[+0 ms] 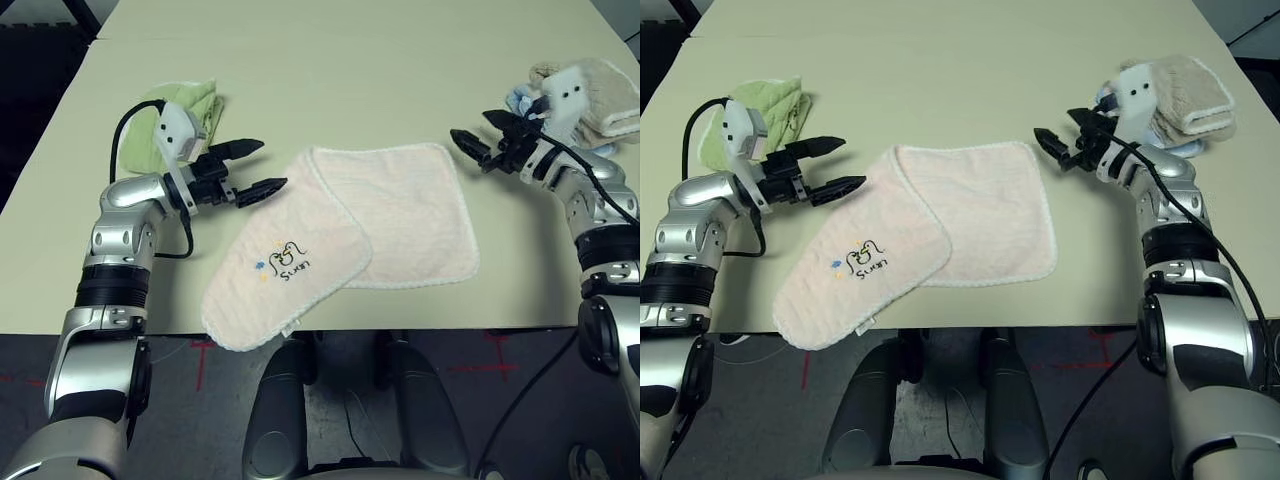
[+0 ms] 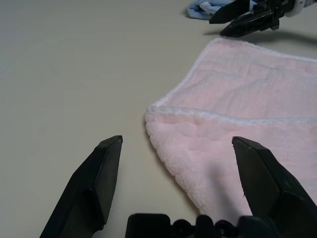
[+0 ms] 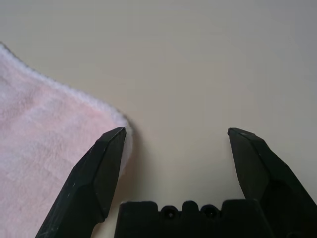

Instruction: Fold the towel and set it aside.

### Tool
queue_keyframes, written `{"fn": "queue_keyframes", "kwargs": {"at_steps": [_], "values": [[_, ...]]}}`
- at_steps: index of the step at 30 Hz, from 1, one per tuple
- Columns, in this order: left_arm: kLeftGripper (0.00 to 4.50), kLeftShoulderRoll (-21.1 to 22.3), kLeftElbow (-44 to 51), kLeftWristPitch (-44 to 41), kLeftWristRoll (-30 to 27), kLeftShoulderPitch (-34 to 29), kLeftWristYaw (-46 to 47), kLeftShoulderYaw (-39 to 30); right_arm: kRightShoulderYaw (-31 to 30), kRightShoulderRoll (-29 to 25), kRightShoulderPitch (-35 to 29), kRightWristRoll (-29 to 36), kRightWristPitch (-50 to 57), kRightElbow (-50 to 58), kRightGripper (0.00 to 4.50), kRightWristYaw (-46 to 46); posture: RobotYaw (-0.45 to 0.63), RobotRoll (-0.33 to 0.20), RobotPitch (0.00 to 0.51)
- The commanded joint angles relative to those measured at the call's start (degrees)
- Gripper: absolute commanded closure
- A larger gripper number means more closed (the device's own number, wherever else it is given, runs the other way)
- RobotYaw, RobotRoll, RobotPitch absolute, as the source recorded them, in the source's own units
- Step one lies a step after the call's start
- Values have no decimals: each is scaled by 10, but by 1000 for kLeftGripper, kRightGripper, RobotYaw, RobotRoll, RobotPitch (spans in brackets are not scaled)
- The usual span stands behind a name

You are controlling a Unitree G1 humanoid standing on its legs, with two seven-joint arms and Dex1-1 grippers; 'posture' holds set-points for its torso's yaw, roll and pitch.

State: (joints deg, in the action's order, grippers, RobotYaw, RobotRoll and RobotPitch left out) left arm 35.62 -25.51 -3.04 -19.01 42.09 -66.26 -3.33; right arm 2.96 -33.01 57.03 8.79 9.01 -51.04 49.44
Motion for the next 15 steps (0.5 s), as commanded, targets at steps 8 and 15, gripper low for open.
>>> {"fn": "queue_keyframes", "kwargs": {"at_steps": [8, 15], "values": [[0, 0, 60, -37, -18, -20, -18, 1, -31, 4, 64, -43, 12, -90, 26, 51, 10, 0, 294], [0, -1, 76, -45, -24, -26, -13, -2, -40, 4, 79, -58, 20, -104, 26, 95, 12, 0, 295]]}}
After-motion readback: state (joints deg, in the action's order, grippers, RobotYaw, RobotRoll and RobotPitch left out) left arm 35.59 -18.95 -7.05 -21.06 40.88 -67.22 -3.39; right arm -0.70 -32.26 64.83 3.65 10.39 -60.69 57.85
